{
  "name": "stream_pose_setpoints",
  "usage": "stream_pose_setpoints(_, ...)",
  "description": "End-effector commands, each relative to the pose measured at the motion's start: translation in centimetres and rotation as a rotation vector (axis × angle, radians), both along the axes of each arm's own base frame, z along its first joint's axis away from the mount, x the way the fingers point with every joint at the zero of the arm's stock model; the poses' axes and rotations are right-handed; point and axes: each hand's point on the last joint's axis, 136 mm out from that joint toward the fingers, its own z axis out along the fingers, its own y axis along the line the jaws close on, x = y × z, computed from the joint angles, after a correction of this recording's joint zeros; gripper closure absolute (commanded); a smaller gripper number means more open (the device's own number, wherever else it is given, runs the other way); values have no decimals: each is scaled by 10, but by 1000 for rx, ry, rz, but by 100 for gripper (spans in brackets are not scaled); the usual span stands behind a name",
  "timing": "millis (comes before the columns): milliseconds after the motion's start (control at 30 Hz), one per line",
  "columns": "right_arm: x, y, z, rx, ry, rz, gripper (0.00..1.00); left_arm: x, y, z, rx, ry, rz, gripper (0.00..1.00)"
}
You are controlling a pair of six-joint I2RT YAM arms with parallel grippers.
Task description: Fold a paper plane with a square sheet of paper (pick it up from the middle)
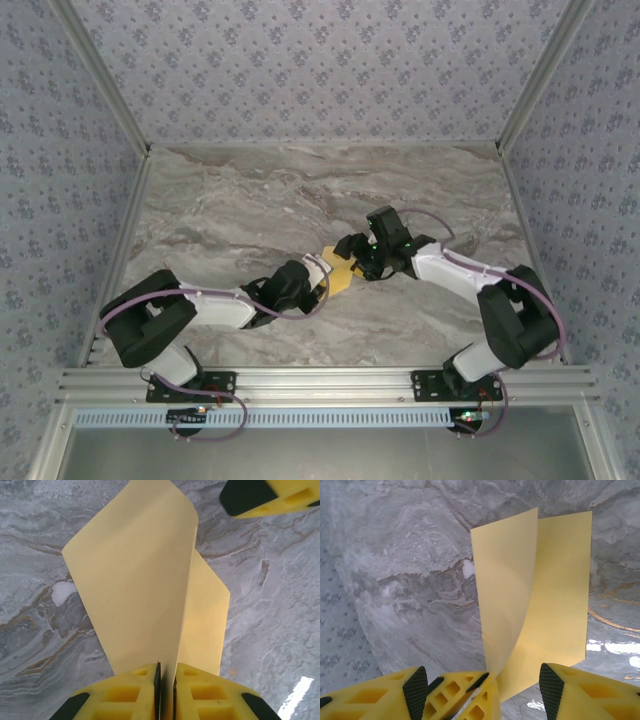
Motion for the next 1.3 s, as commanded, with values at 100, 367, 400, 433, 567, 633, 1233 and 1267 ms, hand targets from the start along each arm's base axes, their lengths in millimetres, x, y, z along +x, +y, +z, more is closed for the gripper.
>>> stream_pose_setpoints(100,-7,-5,0,29,-157,65,35,-2,-6,4,-180,196,98,86)
stream_pose_setpoints(367,-16,-4,-13,39,-187,112,43,-8,-8,1,-312,364,207,86)
stream_pose_setpoints(400,-16,-3,-14,44,-186,117,45,-9,-9,2,-325,370,209,86)
stream_pose_setpoints(433,-15,-1,-15,48,-183,122,46,-10,-9,2,-337,377,211,86)
stream_pose_setpoints(567,-13,8,-20,53,-164,139,51,-10,-8,4,-354,381,219,84)
stream_pose_setpoints(633,-11,12,-23,63,-153,145,52,-11,-9,4,-355,383,216,84)
stream_pose_setpoints(1233,-7,24,-45,78,-130,161,54,-14,-10,5,-385,419,225,78)
stream_pose_setpoints(1267,-7,24,-47,77,-127,163,53,-14,-11,4,-388,427,227,79)
